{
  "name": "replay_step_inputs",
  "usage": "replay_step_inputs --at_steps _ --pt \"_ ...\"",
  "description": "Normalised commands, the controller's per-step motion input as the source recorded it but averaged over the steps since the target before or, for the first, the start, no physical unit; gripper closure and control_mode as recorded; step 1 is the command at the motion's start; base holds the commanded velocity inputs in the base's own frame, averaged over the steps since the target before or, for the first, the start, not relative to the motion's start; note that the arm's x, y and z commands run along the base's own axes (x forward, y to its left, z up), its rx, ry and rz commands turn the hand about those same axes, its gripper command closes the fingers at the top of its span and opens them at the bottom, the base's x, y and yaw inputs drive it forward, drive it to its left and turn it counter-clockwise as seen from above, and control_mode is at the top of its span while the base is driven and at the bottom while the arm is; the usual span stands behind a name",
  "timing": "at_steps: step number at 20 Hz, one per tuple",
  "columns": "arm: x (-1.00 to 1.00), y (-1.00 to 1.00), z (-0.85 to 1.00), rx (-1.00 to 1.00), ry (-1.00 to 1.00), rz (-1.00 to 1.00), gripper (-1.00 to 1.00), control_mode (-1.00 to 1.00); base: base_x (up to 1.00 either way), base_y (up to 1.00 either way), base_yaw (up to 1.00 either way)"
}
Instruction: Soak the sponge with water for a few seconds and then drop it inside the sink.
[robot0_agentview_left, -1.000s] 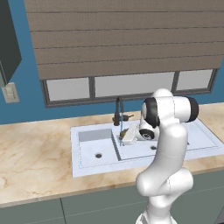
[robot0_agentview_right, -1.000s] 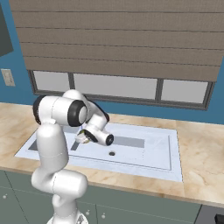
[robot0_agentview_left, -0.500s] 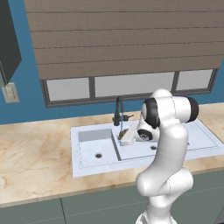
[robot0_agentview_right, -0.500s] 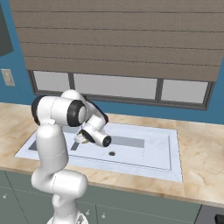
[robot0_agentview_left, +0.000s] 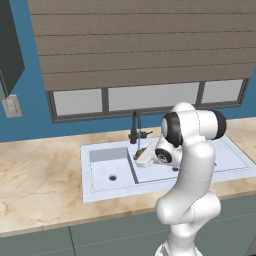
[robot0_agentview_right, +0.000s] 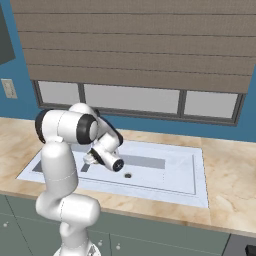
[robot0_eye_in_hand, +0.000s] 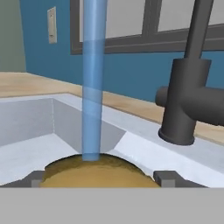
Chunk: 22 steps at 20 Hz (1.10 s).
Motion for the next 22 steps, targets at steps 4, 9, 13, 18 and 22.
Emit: replay_step_inputs --at_steps 4,9,13,18,22 --pt "0.23 0.01 0.00 0.00 -0.01 -0.03 1.00 -1.00 0.00 0.00 0.00" --pt "0.04 -0.20 0.13 0.00 0.07 0.00 1.00 -1.00 0.00 0.00 0.00" --pt "-0.01 -0.50 0.21 0.00 0.15 0.00 1.00 -1.00 0.00 0.00 0.00" --pt "-0.01 -0.57 0.21 0.00 0.18 0.00 1.00 -1.00 0.00 0.00 0.00" --pt "-0.06 -0.62 0.23 0.00 0.19 0.00 1.00 -1.00 0.00 0.00 0.00"
